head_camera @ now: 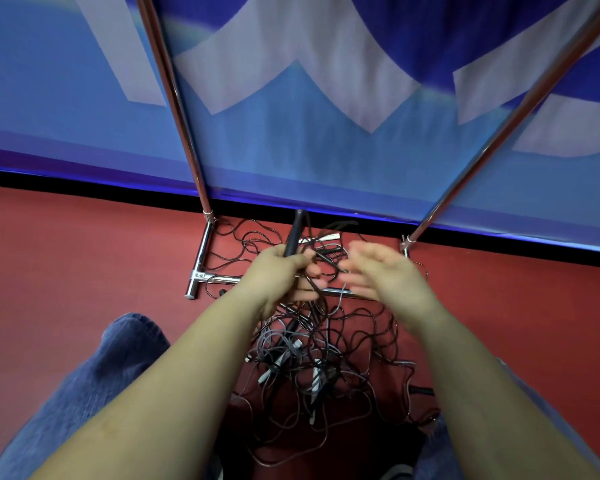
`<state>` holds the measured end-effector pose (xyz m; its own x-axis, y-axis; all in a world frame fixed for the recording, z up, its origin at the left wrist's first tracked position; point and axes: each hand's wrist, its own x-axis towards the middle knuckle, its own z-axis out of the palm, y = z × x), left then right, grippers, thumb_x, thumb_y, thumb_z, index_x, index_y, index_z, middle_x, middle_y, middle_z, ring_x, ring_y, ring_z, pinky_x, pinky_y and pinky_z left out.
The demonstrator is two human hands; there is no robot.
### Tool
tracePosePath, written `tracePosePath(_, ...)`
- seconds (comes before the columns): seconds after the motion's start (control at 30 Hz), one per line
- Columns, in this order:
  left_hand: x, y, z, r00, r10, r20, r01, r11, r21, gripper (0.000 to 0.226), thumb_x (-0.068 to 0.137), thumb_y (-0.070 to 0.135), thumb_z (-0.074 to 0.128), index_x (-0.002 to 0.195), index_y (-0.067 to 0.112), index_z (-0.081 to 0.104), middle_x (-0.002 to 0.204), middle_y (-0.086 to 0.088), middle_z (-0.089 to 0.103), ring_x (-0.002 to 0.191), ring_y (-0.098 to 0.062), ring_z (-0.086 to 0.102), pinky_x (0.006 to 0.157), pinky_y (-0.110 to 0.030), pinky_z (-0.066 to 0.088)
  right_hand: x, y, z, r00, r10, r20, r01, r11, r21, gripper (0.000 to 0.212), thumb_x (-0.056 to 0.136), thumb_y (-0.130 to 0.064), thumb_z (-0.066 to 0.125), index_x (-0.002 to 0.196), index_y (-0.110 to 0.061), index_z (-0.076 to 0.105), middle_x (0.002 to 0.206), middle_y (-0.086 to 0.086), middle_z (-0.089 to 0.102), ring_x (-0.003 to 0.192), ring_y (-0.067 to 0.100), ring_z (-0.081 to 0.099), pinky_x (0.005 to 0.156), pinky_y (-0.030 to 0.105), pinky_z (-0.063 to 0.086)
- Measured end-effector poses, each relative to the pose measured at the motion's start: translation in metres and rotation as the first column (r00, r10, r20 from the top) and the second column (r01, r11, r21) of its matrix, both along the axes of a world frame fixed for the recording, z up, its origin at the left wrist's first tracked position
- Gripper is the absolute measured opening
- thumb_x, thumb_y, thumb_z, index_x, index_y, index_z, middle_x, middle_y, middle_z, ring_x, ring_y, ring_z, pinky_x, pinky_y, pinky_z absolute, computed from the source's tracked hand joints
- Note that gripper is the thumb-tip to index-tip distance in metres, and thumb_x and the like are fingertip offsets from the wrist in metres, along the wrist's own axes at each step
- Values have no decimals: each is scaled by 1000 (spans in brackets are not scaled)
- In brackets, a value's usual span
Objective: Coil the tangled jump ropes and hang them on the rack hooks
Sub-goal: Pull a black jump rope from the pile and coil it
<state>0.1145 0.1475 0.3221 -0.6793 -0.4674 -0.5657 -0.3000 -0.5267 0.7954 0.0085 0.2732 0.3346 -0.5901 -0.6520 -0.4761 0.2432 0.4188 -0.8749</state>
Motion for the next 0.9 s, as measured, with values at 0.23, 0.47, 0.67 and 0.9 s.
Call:
tracePosePath(0.23, -3, -11, 2, 965, 241, -101, -216, 952, 216, 13, 100, 15, 47, 95, 12, 59, 60, 2, 68, 57, -13, 70, 53, -27, 59, 19, -1, -19, 908, 395, -137, -359, 905, 229, 11, 91, -17, 61, 82, -23, 64, 76, -1, 65, 71, 13, 63, 71, 27, 53)
tracePosePath(0.47, -1, -2, -5, 998, -50, -25, 50, 998, -36, 21, 99, 22, 49, 111, 11, 60, 92, -1, 70, 83, -12, 64, 73, -24, 49, 9, -5, 0, 952, -196, 234, 220, 972, -84, 8, 92, -8, 56, 94, -4, 63, 81, 10, 69, 70, 17, 69, 61, 22, 58)
tracePosePath(0.67, 2, 10, -6, 935, -353, 44, 355, 933, -57, 10, 97, 20, 54, 98, 14, 61, 86, -1, 70, 84, -15, 64, 84, -30, 46, -1, -4, 4, 772, -405, 491, 540, 824, -169, 5, 91, -3, 55, 90, 0, 60, 70, 10, 71, 64, 14, 71, 60, 20, 57)
tracePosePath(0.9, 2, 14, 2, 907, -416, -67, 417, 909, 3, 9, 96, 11, 52, 96, 16, 60, 79, 2, 62, 68, -7, 66, 69, -18, 54, -8, -1, -3, 760, -485, 432, 599, 780, -179, 4, 91, -5, 58, 92, -2, 59, 90, 15, 67, 71, 14, 72, 65, 20, 58)
